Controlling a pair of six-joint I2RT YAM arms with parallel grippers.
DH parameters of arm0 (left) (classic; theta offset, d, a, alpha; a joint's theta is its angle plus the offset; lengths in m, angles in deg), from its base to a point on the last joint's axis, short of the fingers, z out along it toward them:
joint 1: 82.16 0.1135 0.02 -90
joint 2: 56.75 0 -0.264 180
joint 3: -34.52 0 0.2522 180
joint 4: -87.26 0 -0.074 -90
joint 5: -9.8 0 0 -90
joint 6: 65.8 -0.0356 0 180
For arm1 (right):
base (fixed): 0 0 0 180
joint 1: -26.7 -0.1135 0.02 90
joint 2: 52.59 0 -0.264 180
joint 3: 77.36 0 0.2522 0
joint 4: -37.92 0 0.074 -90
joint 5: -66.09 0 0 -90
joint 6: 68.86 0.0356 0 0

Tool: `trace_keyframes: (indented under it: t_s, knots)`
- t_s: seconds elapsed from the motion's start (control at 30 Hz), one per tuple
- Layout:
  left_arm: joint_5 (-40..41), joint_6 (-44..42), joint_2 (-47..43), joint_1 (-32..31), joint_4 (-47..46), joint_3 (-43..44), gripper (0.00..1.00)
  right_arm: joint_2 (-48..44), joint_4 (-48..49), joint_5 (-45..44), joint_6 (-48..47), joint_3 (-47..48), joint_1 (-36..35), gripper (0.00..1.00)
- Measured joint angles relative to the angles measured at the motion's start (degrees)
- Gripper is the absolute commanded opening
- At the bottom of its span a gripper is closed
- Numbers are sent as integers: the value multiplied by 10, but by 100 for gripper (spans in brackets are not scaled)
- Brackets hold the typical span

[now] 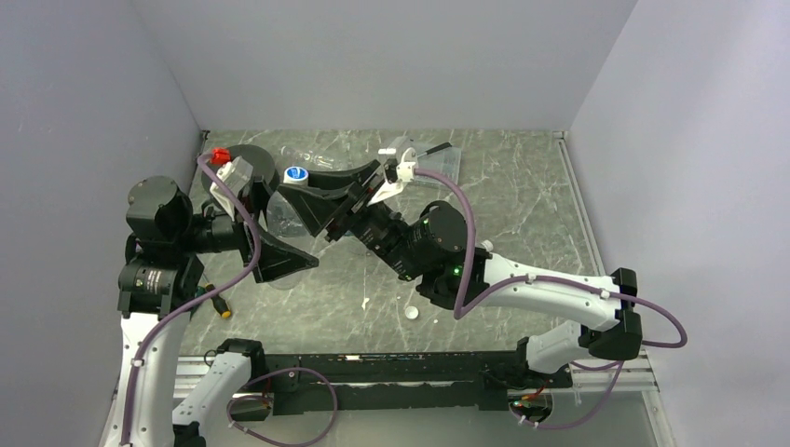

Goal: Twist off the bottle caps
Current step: Pick up the plastic bottle at the center of the board.

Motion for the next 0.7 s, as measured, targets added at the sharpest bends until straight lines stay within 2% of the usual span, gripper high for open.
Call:
trace_keyframes:
  t_s: [0.1, 0.2, 0.33, 0.43, 0.53, 0.63, 0.7]
  knots:
    - [-7, 4, 3, 0, -1, 0, 65, -1, 12, 9, 1, -13, -2, 3]
    - [-19, -9, 10, -1, 0, 0, 47, -2, 11, 9, -2, -15, -2, 21]
    - [-24, -42, 10, -1, 17, 2, 36, -9, 1, 6, -4, -20, -2, 39]
    - [-23, -63, 10, -2, 30, 6, 32, -17, -15, 5, -8, -21, -3, 63]
    - [-15, -88, 10, -1, 50, 10, 22, -29, -45, 2, -12, -18, -3, 83]
    - [4, -149, 11, -2, 93, 24, 16, -26, -115, -8, -10, 28, -1, 95]
    - [22, -193, 10, -2, 113, 29, 13, -7, -193, -14, -2, 105, 6, 97]
